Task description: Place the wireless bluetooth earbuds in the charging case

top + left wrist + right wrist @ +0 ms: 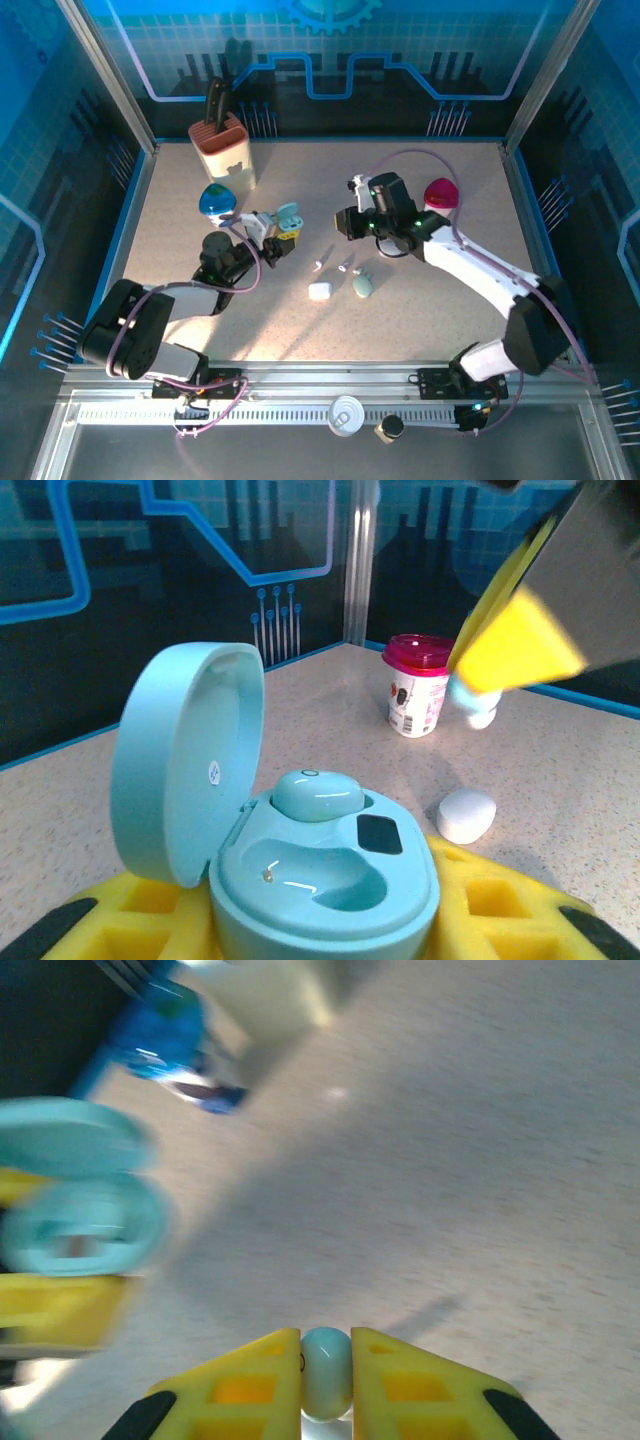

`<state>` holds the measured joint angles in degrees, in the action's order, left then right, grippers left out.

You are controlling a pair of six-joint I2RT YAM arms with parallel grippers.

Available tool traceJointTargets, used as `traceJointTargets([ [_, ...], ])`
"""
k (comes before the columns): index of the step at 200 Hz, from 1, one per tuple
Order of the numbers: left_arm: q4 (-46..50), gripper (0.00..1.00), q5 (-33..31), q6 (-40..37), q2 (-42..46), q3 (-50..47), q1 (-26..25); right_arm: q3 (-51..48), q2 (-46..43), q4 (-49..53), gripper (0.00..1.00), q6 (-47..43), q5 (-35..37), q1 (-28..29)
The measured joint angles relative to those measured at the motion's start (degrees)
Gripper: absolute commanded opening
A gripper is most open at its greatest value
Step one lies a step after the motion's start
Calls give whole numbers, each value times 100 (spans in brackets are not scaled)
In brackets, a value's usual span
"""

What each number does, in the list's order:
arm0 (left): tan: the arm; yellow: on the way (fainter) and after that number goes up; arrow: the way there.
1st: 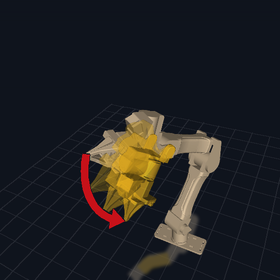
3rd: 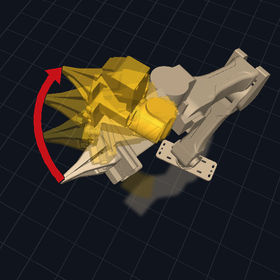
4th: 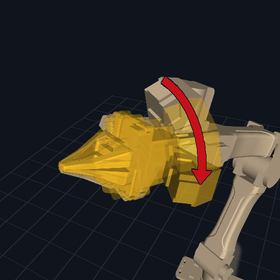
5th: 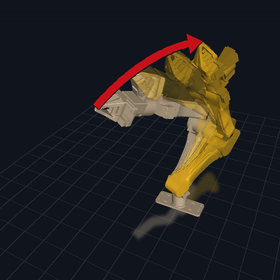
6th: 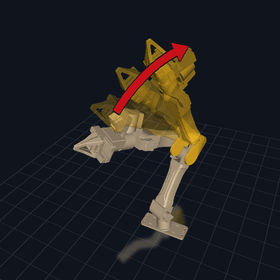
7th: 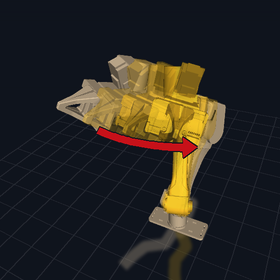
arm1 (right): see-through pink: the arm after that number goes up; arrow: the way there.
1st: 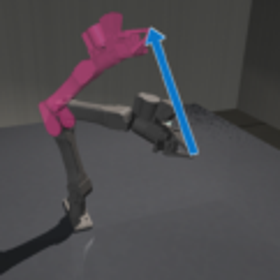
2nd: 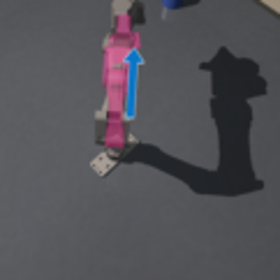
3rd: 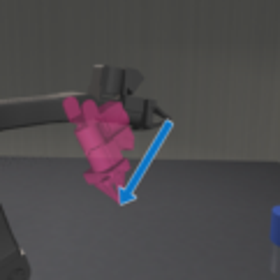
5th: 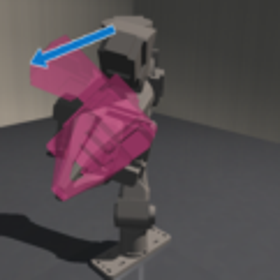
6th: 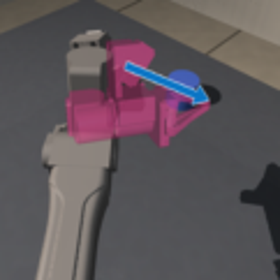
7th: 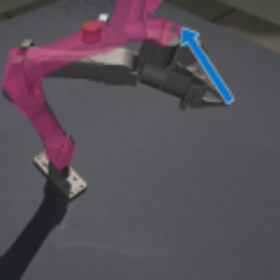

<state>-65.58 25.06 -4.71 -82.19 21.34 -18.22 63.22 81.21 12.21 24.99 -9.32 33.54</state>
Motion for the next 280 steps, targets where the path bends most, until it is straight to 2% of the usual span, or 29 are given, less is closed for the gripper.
traceJointTargets([
  [43, -87, 27, 2, -262, -328, 225, -422, -216, -232, -1095, 16, 682, -1414, -13],
  [89, -72, 28, 0, -656, -332, 398, -811, -214, 9, -1657, 16, 1027, -2085, -13],
  [181, 74, 28, -109, -721, -262, 433, -870, -214, 348, -1958, 16, 1147, -2269, -13],
  [280, 238, 28, -122, -424, -164, 518, -874, -210, 529, -1976, 15, 1145, -2166, -13],
])
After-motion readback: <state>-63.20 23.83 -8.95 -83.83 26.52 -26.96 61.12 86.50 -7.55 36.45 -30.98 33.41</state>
